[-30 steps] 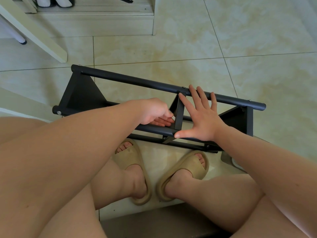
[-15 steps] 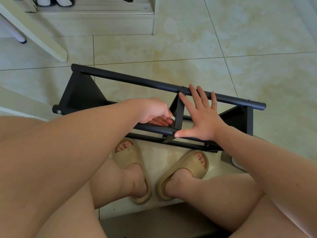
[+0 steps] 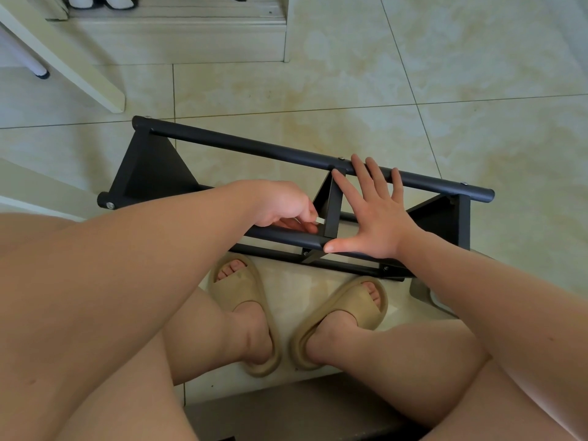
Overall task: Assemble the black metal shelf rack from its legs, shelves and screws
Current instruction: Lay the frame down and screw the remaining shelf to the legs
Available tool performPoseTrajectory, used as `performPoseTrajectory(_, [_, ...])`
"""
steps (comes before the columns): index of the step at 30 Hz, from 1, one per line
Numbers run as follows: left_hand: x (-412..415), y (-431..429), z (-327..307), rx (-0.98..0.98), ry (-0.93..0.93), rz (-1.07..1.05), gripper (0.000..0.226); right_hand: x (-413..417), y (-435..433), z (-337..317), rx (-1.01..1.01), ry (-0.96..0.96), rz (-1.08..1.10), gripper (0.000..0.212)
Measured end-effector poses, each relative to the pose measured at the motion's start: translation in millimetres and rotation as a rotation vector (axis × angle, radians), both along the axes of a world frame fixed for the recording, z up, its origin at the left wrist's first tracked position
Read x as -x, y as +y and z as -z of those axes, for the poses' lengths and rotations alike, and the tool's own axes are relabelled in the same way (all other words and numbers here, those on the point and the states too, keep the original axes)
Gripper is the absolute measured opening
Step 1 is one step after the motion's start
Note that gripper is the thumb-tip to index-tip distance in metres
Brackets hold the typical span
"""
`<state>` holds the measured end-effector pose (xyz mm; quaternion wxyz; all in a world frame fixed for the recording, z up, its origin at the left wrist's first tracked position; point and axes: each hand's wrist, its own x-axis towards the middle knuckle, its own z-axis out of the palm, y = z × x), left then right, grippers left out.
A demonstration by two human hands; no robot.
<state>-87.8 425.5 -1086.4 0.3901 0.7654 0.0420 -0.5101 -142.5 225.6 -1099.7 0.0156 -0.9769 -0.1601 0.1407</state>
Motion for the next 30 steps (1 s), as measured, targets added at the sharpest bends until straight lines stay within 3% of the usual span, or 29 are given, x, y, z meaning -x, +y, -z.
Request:
performPoseTrajectory(11, [-1.0, 1.1, 2.7, -0.096, -0.057, 0.180, 0.010, 0.0, -1.0, -1.1, -0.010, 0.009, -0.002, 0.130])
performPoseTrajectory(17, [1.8, -1.3, 0.7, -0.129, -0.075, 0.271, 0.032, 0.2, -1.3, -0.8, -0.006, 0.018, -0.010, 0.130])
performPoseTrajectory(24, [-6.1, 0.2, -28.5, -0.307, -0.326, 0.593, 0.017, -9.2, -2.2, -16.8, -0.003, 0.151, 0.019, 0.135])
performPoseTrajectory(30, [-42.8, 5.6, -73.4, -0.301, -0.548, 0.456, 0.011, -35.4, -14.4, -50.0, -0.074, 0.197, 0.066, 0.092])
